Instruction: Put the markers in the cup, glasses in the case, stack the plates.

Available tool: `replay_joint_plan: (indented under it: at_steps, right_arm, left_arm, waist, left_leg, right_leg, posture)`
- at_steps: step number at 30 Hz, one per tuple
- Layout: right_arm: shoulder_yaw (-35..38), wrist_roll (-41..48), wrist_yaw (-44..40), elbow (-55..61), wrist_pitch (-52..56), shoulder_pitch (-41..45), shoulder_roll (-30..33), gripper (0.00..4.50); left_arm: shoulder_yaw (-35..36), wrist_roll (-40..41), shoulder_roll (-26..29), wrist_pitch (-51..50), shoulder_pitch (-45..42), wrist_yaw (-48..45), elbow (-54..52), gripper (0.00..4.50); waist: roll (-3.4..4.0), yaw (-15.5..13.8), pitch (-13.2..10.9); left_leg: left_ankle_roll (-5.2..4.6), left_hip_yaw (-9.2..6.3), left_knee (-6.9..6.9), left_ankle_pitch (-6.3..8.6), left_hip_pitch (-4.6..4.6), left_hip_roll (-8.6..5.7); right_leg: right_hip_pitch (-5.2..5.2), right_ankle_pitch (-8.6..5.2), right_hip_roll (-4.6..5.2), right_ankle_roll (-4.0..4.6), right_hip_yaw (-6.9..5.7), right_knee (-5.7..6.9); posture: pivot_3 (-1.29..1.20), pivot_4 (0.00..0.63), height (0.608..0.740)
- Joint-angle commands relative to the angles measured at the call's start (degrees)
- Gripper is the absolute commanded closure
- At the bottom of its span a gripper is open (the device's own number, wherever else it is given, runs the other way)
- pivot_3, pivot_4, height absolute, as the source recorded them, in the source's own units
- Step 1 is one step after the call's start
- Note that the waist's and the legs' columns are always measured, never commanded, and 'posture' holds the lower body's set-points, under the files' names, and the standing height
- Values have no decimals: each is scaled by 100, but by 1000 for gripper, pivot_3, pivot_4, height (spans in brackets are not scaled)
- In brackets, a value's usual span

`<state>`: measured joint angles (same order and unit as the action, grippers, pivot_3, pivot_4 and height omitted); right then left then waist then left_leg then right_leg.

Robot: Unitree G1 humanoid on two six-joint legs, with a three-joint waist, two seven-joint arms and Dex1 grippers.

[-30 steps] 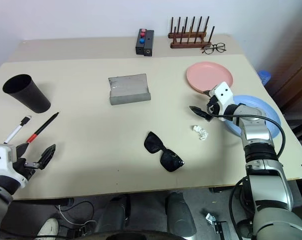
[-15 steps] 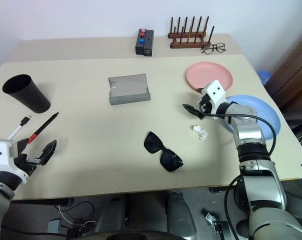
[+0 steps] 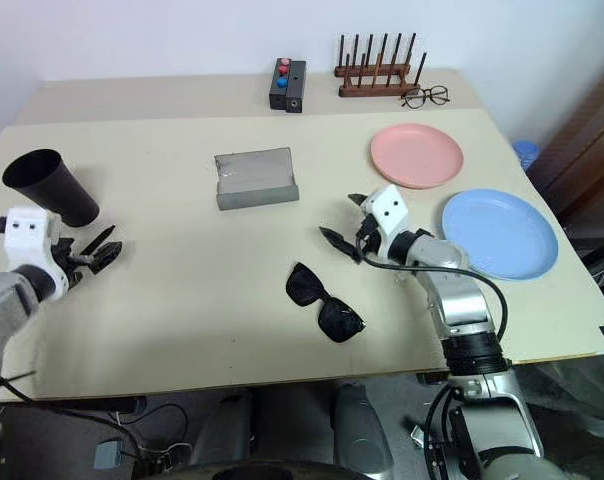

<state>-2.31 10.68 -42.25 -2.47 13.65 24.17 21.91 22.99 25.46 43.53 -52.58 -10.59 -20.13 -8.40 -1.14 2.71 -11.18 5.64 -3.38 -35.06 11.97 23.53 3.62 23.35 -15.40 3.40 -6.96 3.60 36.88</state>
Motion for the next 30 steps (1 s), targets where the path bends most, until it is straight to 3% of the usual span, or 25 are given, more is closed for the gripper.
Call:
replay_joint_plan:
  at_steps: [1,6,11,17,20,27,30]
  right_arm:
    - [-84,158,69,441,109,-41,-133,0]
    - [-207,175,163,802,273,-280,-219,0]
    - [-240,192,280,1110,433,-490,-241,0]
    - [-233,197,376,1278,545,-597,-227,0]
    - [-268,241,391,1292,598,-548,-274,0]
    - [-482,546,-46,1491,841,-510,-213,0]
    - [-636,570,-326,1556,744,-495,-116,0]
  left_arm:
    - [-368,-154,274,-304,-551,-163,519,62]
    - [-1166,-527,556,-374,-1288,-489,1352,62]
    - [-1145,-559,539,-634,-1773,-537,2153,62]
    - [-1383,-702,682,-833,-1836,-687,2312,62]
    - [-1393,-765,674,-888,-1823,-681,2298,781]
    - [-1172,-726,649,-977,-1627,-656,2026,4261]
    - [-1032,-720,597,-896,-1522,-592,1863,4450]
  waist:
    - [0,-18,0]
    - [-1,-24,0]
    - [-2,-14,-1]
    - [-2,-10,-1]
    - [-2,-10,-1]
    - [-2,-3,0]
    - [-2,-11,0]
  left_leg:
    - [0,0,0,0,-1,0]
    - [1,-3,-3,-1,-2,0]
    - [1,-4,1,-1,-2,2]
    - [1,-3,2,-1,-3,3]
    - [1,-3,1,-1,-3,3]
    - [1,-3,2,-1,-6,5]
    - [1,-3,2,-1,-6,5]
  right_leg:
    - [0,0,0,-1,0,6]
    - [1,-1,-2,-2,0,13]
    - [8,0,-5,-5,0,21]
    - [8,0,-6,-5,0,23]
    - [8,-1,-6,-4,0,23]
    - [7,-1,-7,-5,0,26]
    - [7,-1,-6,-5,0,26]
  posture:
    - [0,150,740]
    - [0,150,740]
    - [0,150,740]
    - [0,150,740]
    - [0,150,740]
    - [0,150,740]
    - [0,150,740]
